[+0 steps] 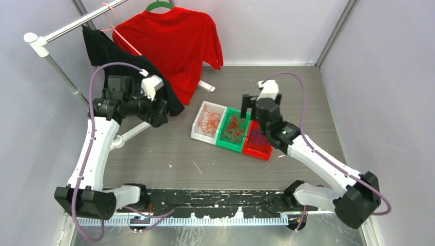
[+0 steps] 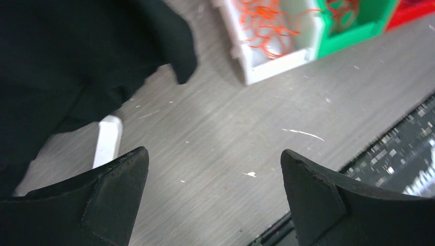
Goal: Untangle the cables
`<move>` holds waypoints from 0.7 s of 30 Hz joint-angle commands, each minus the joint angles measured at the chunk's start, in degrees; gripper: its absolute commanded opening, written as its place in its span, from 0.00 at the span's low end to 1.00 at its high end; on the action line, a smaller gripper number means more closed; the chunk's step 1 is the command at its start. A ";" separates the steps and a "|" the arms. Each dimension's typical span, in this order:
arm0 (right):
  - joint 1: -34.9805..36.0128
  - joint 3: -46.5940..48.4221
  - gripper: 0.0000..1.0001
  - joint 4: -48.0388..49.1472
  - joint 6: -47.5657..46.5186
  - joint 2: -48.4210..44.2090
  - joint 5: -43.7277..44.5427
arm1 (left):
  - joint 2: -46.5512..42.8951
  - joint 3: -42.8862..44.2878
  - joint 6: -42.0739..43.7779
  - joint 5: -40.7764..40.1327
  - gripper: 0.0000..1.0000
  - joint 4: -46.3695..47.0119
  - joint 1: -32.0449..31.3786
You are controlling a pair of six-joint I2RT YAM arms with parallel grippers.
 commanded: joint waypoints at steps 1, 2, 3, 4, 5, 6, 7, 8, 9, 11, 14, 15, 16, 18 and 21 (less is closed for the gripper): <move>-6.45 -0.65 1.00 0.28 6.11 -6.69 12.04 | 1.38 -7.11 -4.80 0.08 1.00 16.22 6.35; -8.25 -1.61 1.00 -0.33 6.96 -7.99 15.09 | 1.52 -10.03 -5.26 -0.31 1.00 19.68 7.06; -9.89 -2.88 1.00 -0.49 7.42 -9.17 18.01 | 1.60 -12.99 -5.73 -1.01 1.00 23.20 7.61; -11.48 -4.45 1.00 0.04 7.37 -10.43 21.22 | 1.69 -16.34 -6.36 -1.68 0.99 27.20 7.93; -12.53 -7.00 1.00 2.07 6.49 -11.86 25.28 | 1.79 -19.79 -7.09 -2.10 1.00 30.97 8.23; -13.40 -9.84 1.00 6.45 4.42 -13.22 29.58 | 1.87 -22.96 -7.80 -2.31 0.99 35.46 8.44; -14.33 -12.81 1.00 10.41 2.26 -14.48 32.43 | 1.89 -26.51 -9.11 -2.70 0.99 42.12 8.53; -15.28 -16.15 1.00 14.95 0.23 -15.76 34.84 | 1.96 -29.93 -10.36 -3.25 0.99 47.50 8.64; -16.52 -19.63 1.00 20.64 -2.63 -16.37 36.00 | 2.16 -33.19 -11.42 -3.56 1.00 52.82 8.80; -19.24 -25.59 1.00 29.57 -6.75 -16.95 36.95 | 3.02 -39.22 -13.53 -3.97 0.99 63.64 8.95; -24.37 -29.71 1.00 33.26 -6.75 -14.57 35.87 | 6.39 -46.14 -17.51 -5.67 0.99 78.14 9.04; -25.76 -30.55 1.00 34.35 -6.36 -13.17 35.15 | 7.29 -48.05 -18.42 -6.21 1.00 82.82 9.07; -26.89 -31.72 1.00 36.67 -5.80 -11.73 34.80 | 8.40 -49.89 -18.47 -6.27 1.00 87.16 9.05; -29.06 -32.90 1.00 38.69 -3.03 -9.23 31.92 | 10.65 -52.10 -17.88 -7.82 0.99 92.42 9.07; -30.52 -33.91 1.00 44.26 -0.66 -4.06 26.90 | 15.36 -57.09 -19.07 -10.38 1.00 105.93 9.61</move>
